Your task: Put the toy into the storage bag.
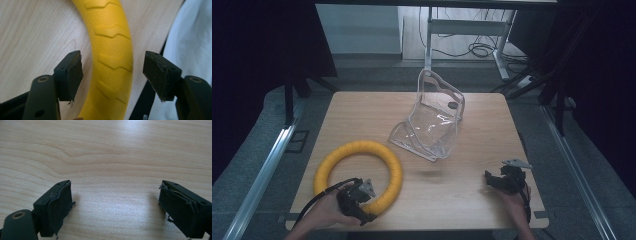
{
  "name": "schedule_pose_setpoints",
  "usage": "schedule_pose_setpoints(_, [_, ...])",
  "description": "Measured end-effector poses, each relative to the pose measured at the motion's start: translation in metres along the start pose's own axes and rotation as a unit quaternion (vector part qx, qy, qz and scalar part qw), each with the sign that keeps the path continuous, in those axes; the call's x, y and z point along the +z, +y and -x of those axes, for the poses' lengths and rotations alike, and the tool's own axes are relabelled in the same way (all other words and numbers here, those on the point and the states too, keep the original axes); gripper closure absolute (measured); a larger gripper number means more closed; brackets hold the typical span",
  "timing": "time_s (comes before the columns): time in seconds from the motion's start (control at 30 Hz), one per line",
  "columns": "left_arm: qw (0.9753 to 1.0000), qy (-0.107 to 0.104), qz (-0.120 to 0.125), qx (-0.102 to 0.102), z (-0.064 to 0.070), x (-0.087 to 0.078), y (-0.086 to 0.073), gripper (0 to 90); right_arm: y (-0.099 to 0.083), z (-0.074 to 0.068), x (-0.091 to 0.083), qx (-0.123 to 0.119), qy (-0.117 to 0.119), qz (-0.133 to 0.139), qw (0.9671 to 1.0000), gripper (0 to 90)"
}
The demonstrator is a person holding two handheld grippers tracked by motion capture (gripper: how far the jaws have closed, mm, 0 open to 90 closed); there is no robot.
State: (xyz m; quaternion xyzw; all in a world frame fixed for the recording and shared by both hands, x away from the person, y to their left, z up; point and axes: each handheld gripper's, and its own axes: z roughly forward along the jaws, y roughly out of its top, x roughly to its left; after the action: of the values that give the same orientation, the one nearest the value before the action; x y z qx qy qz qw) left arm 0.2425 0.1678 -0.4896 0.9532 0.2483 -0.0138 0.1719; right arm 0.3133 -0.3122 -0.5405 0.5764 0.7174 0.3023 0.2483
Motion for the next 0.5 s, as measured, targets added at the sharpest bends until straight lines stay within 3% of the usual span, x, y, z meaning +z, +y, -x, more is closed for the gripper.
schedule_pose_setpoints(0.3, [0.9992, -0.001, -0.036, -0.02, 0.002, 0.017, 0.011, 44.7, 0.0, 0.0, 0.0, 0.0, 0.0, 0.0, 1.0, 11.8])
schedule_pose_setpoints(0.5, [0.999, 0.009, -0.032, -0.03, 0.003, 0.017, 0.012, 50.6, 0.0, 0.0, 0.0, 0.001, -0.001, 0.0, 1.0, 12.1])
